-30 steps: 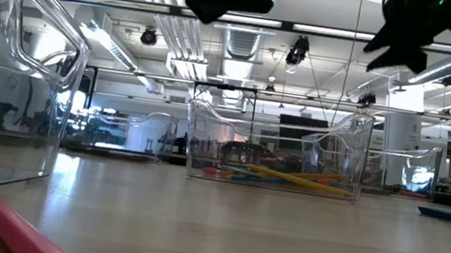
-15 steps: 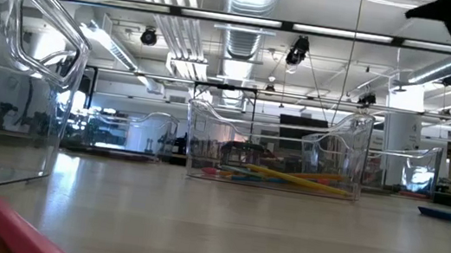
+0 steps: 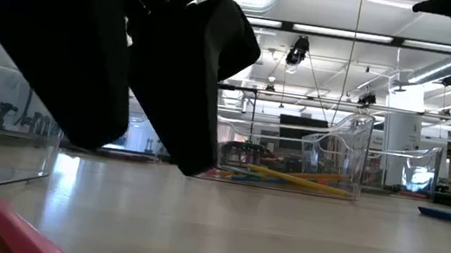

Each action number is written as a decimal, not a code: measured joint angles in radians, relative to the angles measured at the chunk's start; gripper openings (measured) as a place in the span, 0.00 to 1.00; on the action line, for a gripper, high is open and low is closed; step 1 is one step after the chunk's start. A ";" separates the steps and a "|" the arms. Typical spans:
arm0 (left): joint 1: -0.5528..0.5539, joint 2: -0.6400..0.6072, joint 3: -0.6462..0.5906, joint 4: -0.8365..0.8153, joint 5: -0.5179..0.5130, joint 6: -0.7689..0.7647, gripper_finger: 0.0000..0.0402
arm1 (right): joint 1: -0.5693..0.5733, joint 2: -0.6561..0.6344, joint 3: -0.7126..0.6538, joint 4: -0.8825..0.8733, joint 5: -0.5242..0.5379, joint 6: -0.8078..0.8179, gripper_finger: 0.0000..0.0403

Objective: Sort crayons/erasers/pens/pencils in bins
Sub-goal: Put the pink pencil into the middle transparent bin

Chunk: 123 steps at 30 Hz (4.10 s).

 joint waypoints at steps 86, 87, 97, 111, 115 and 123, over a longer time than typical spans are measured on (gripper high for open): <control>0.325 -0.243 0.111 -0.358 -0.322 0.244 0.00 | 0.000 0.074 -0.044 0.020 0.101 0.018 0.56; 0.325 -0.234 0.107 -0.358 -0.312 0.242 0.00 | 0.000 0.075 -0.044 0.013 0.101 0.018 0.56; 0.319 -0.227 -0.068 -0.113 -0.130 0.158 0.04 | 0.000 0.080 -0.061 0.010 0.067 0.054 0.56; 0.341 -0.179 -0.250 0.040 -0.158 0.099 0.46 | 0.000 0.080 -0.062 0.011 0.067 0.051 0.56; 0.354 -0.144 -0.259 0.061 -0.158 0.078 0.46 | 0.000 0.080 -0.062 0.011 0.067 0.051 0.56; 0.368 -0.090 -0.250 0.087 -0.158 0.073 0.46 | 0.002 0.080 -0.063 0.011 0.066 0.052 0.56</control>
